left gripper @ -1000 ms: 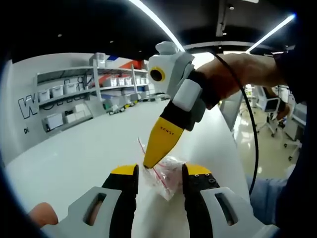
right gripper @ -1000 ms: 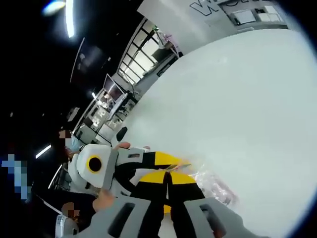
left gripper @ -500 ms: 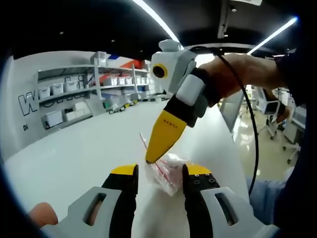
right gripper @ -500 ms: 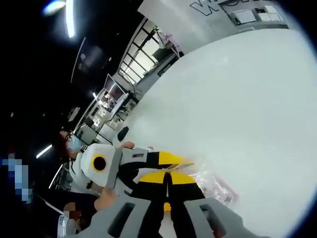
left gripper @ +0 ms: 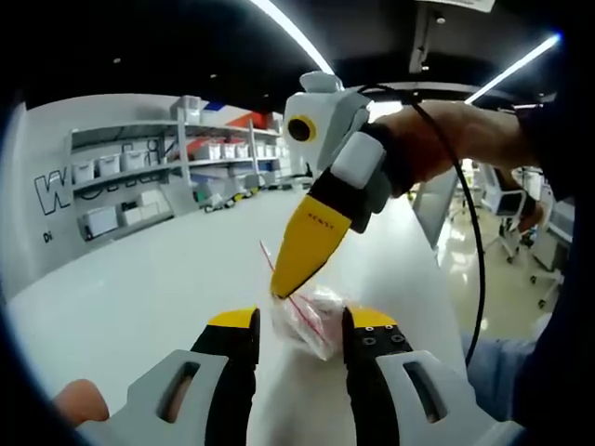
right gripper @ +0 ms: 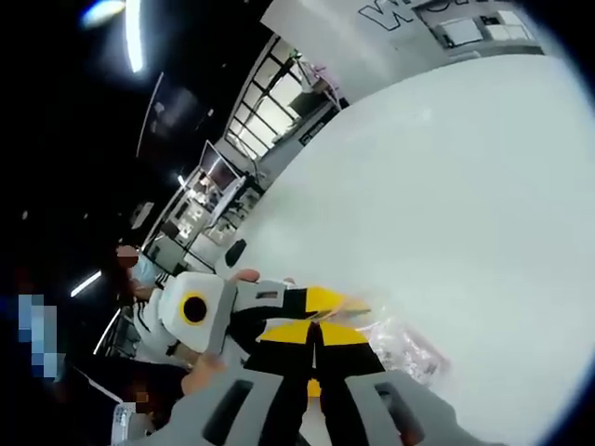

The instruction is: Open the resealable bag by pulling the two sides of the seal apart until the entire bag opening is separated and visibly accessible.

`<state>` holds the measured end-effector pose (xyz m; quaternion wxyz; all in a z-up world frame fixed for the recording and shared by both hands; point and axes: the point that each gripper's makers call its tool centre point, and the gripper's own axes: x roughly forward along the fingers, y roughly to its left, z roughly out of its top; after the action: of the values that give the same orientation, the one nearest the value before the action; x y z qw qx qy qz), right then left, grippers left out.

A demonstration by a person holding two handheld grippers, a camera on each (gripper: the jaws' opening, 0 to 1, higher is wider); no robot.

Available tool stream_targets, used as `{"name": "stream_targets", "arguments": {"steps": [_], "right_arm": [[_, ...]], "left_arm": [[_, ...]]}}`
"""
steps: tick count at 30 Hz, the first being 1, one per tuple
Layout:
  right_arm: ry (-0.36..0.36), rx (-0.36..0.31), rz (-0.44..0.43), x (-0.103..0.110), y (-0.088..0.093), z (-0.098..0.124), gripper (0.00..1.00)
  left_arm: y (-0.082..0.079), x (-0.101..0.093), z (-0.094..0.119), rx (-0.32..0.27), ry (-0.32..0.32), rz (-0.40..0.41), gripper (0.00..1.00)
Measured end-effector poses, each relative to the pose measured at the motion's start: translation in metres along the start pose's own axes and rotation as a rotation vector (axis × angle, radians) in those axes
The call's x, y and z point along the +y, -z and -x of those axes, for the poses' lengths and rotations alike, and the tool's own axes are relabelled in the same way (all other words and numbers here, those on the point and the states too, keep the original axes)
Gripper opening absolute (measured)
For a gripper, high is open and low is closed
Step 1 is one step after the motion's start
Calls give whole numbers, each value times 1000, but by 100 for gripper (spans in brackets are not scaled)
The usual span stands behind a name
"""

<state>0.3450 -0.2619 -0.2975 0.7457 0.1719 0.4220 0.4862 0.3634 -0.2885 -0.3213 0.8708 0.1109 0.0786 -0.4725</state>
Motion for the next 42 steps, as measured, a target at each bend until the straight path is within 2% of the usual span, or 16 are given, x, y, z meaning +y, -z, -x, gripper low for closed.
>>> {"name": "stream_targets", "arguments": {"steps": [16,24,30,35,42], "right_arm": [[-66,-47,16,16,-9,9,0],[-69,-55,-6,8,-11,13,0],[-90,-63,-3,13,-13,19,0],[-135,-52,13,16,-8,22,0],[-124,-67,14,9,-7,26,0]], "left_arm": [[1,1,1,-1,6,16,35],[5,0,1,12,7,18,36],[5,0,2,16,11,21,36],[3,0,10,15,23,30,37],[2,1,30,10,48,54,38]]}}
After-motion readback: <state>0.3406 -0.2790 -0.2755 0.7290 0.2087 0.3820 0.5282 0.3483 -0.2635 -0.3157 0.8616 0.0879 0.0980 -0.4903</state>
